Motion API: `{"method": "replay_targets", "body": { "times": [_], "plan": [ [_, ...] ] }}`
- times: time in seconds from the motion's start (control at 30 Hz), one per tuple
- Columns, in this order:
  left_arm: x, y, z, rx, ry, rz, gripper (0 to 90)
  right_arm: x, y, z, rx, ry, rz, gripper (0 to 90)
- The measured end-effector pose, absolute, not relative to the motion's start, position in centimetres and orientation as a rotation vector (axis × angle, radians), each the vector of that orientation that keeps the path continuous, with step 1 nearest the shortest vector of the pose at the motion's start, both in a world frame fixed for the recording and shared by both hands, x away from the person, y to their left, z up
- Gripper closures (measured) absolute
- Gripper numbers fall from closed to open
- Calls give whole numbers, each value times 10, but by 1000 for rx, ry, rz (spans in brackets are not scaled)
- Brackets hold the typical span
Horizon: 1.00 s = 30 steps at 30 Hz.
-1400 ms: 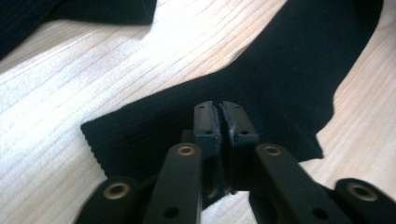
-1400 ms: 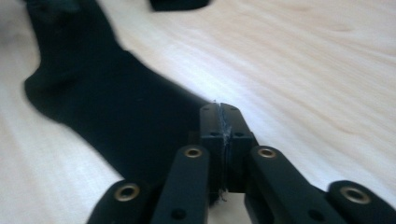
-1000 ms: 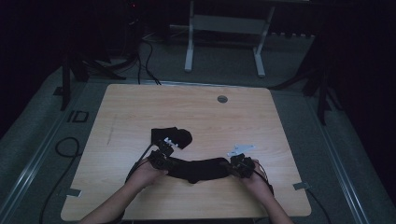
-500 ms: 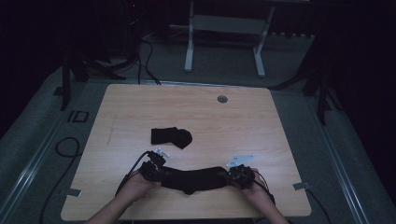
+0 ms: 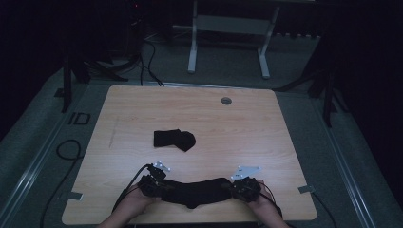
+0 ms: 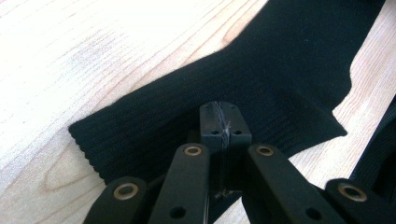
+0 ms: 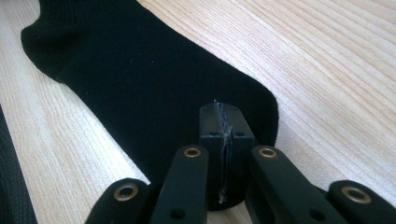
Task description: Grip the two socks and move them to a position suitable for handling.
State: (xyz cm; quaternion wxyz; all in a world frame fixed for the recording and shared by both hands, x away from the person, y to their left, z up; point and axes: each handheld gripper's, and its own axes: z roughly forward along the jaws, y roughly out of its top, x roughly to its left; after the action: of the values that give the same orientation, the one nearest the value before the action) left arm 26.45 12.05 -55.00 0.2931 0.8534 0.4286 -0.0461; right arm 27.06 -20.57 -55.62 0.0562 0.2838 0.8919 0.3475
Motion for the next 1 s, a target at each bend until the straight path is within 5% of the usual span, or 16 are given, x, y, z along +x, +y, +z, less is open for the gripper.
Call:
{"method": "replay_targets", "body": {
  "times": [0.77,1.0],
  "plan": [
    [294,98,-551,2227,1138,-140,894,292,-226,-553,956,2650,1017,852],
    [298,107,-536,2186,1108,-142,800,292,-216,-539,901,2652,1070,800]
  ]
}}
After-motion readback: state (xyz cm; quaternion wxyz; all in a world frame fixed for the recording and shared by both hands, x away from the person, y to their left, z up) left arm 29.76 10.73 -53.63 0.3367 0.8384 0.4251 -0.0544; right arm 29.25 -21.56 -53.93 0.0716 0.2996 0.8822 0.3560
